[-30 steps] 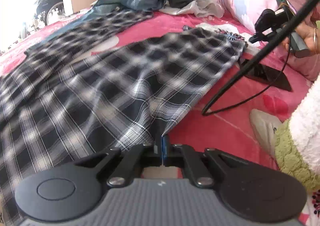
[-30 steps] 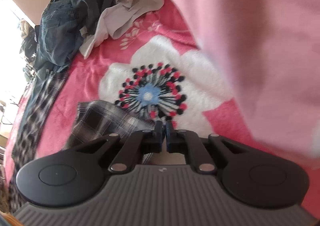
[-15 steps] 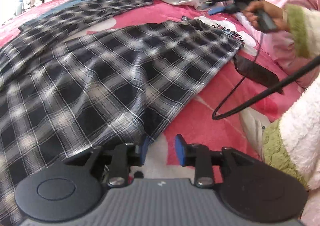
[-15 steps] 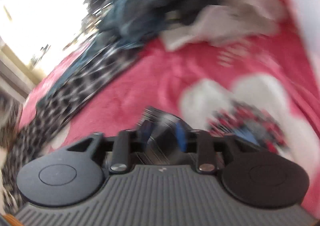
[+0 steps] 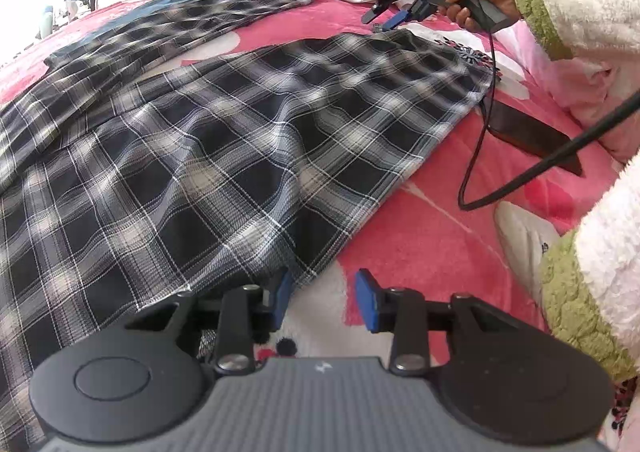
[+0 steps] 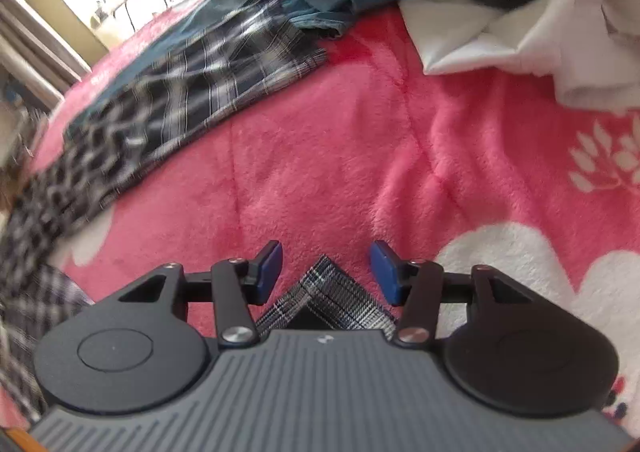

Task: Fold clothes

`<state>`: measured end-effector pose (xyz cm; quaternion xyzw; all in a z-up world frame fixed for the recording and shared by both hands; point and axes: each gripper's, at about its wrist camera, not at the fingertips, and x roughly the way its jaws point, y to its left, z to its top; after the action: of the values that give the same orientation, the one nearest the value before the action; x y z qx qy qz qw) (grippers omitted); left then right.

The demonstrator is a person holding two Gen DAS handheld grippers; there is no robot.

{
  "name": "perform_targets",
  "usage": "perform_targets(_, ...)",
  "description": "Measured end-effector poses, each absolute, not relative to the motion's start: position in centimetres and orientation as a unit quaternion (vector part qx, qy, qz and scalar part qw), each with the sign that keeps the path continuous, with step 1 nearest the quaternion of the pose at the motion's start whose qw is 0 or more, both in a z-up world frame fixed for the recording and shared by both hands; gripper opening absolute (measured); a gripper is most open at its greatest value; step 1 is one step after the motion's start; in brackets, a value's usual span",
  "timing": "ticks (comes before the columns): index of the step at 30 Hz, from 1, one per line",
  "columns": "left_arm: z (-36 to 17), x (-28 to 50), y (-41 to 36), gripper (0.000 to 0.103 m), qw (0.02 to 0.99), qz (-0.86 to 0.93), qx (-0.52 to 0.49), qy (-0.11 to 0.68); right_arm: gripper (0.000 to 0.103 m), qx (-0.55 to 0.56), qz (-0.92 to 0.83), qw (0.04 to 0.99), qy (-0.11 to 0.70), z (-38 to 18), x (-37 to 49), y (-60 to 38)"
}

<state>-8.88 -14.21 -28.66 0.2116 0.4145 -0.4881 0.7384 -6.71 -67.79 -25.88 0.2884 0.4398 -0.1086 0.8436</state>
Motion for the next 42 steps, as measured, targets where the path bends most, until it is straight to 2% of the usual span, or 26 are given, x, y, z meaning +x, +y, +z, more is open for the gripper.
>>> perform_targets(6, -28.8, -8.9, -14.4, 0.037, 0.738, -0.488, 0.214, 0.414, 0.044, 0.309, -0.091, 0.842, 0.433, -26.3, -7.2, -68.4)
perform_targets(8, -28.8, -8.9, -14.5, 0.037, 0.738, -0.487, 0.215, 0.414, 0.036, 0.294, -0.084, 0.845, 0.439, -26.3, -7.0, -68.0)
perform_targets(11, -28.9, -8.9, -14.7, 0.037, 0.738, -0.486, 0.218, 0.414, 0.021, 0.263, -0.074, 0.850, 0.450, -26.1, -6.8, -67.2)
perform_targets(13, -29.0, -8.9, -14.8, 0.038, 0.739, -0.485, 0.220, 0.413, 0.007, 0.241, -0.068, 0.855, 0.454, -25.9, -6.7, -66.6)
perform_targets(14, -29.0, -9.0, -14.8, 0.038, 0.739, -0.485, 0.221, 0.413, 0.005, 0.232, -0.072, 0.861, 0.447, -25.6, -7.0, -66.4)
perform_targets(23, -29.0, -9.1, -14.8, 0.038, 0.738, -0.486, 0.231, 0.407, 0.003, 0.241, -0.167, 0.893, 0.341, -22.7, -11.1, -68.1)
perform_targets(32, -29.0, -9.5, -14.9, 0.038, 0.737, -0.486, 0.244, 0.401, 0.003, 0.237, -0.212, 0.885, 0.340, -24.9, -10.6, -68.5)
perform_targets(35, -29.0, -9.6, -14.9, 0.038, 0.737, -0.485, 0.247, 0.400, 0.006, 0.270, -0.269, 0.862, 0.335, -25.8, -10.7, -69.6)
perform_targets(38, -29.0, -9.7, -14.9, 0.038, 0.738, -0.485, 0.247, 0.399, 0.009, 0.325, -0.308, 0.840, 0.307, -25.0, -13.1, -70.8)
perform_targets(41, -29.0, -9.7, -14.9, 0.038, 0.737, -0.488, 0.247, 0.397, 0.009, 0.341, -0.292, 0.833, 0.324, -23.3, -15.8, -70.1)
perform_targets(42, -29.1, -9.8, -14.9, 0.039, 0.737, -0.489, 0.246, 0.396, 0.012, 0.344, -0.286, 0.829, 0.336, -22.9, -16.8, -69.7)
